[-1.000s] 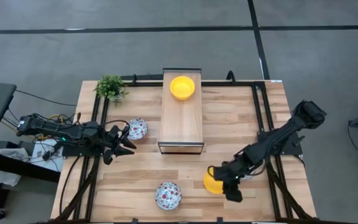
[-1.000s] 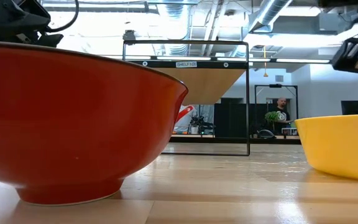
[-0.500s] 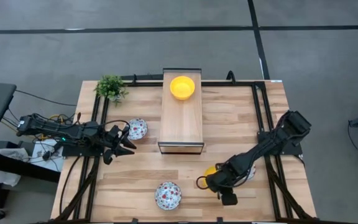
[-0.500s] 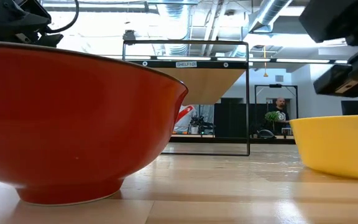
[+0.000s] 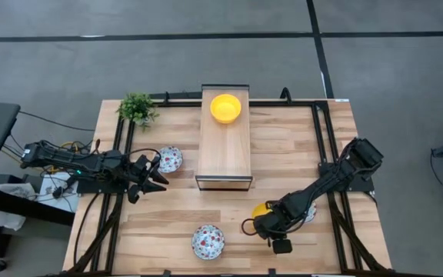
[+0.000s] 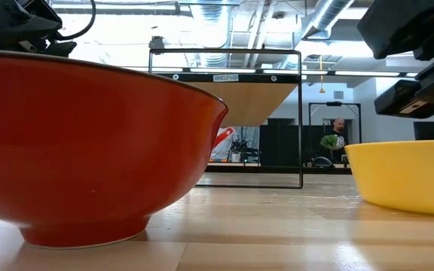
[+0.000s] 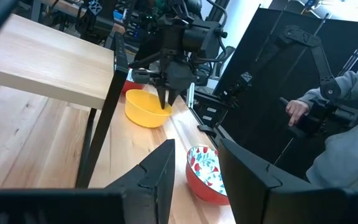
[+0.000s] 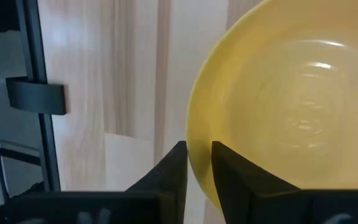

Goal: Pick & Place Mini bowls
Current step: Stack the yellow bowl on top of the yellow bowl on the shelf

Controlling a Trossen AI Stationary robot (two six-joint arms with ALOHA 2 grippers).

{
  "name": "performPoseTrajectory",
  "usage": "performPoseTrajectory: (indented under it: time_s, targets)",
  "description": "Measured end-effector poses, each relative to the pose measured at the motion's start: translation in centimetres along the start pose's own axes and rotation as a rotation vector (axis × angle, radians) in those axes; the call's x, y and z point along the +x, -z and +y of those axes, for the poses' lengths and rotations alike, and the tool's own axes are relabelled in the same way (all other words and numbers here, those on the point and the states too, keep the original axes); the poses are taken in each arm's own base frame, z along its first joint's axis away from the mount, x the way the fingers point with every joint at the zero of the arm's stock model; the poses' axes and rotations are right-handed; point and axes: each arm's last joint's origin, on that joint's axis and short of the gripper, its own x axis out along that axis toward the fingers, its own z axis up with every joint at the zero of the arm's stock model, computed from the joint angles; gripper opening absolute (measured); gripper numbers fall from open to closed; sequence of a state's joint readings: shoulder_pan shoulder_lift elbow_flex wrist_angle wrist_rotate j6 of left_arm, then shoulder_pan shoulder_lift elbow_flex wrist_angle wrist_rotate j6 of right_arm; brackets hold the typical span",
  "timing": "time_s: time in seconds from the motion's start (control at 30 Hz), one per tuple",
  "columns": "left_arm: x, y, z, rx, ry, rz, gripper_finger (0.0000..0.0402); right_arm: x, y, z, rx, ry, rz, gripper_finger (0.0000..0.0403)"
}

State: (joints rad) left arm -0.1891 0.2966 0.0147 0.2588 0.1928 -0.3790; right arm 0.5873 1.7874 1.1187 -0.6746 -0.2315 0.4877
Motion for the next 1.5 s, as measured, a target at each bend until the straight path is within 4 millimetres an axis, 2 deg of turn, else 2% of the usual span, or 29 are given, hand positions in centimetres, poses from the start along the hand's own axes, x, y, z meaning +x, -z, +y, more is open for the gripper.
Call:
performPoseTrajectory:
  time_s: [0.17,0.43,0.57,0.8,1.1,1.2,1.33,1.5]
  targets:
    - [0.0,0.0,0.0,0.000,0.000,0.000,0.0121,-0.1,0.0,0.0,0.000,0.002,-0.004,0.0011]
    - [0.0,0.1,0.0,-0.001,-0.002,0.005,0.0121,-0.3,0.1,-0.1,0.043,0.032,0.011,0.0005]
    - [0.0,0.1,0.0,-0.001,-0.002,0.005,0.0121,-1.7,-0.3,0.4,0.044,0.067,0.053,0.0002]
    - [0.0,0.1,0.0,-0.001,-0.003,0.006,0.0121,-7.4,-1.9,1.9,-0.016,0.119,0.100,0.0001]
    - [0.0,0.1,0.0,-0.001,-0.003,0.007,0.0121,-16.3,-3.2,2.5,-0.042,0.240,0.010,0.0001]
    - [0.0,0.1,0.0,-0.001,-0.003,0.007,0.0121,-19.1,-3.2,2.2,-0.038,0.306,-0.021,0.0001]
    - [0.0,0.1,0.0,-0.001,-0.003,0.007,0.0121,-22.1,-3.9,1.4,-0.130,0.354,-0.136,0.0000]
    - [0.0,0.1,0.0,-0.001,-0.003,0.007,0.0121,-24.8,-4.9,-1.4,-0.204,0.460,-0.201,0.0000]
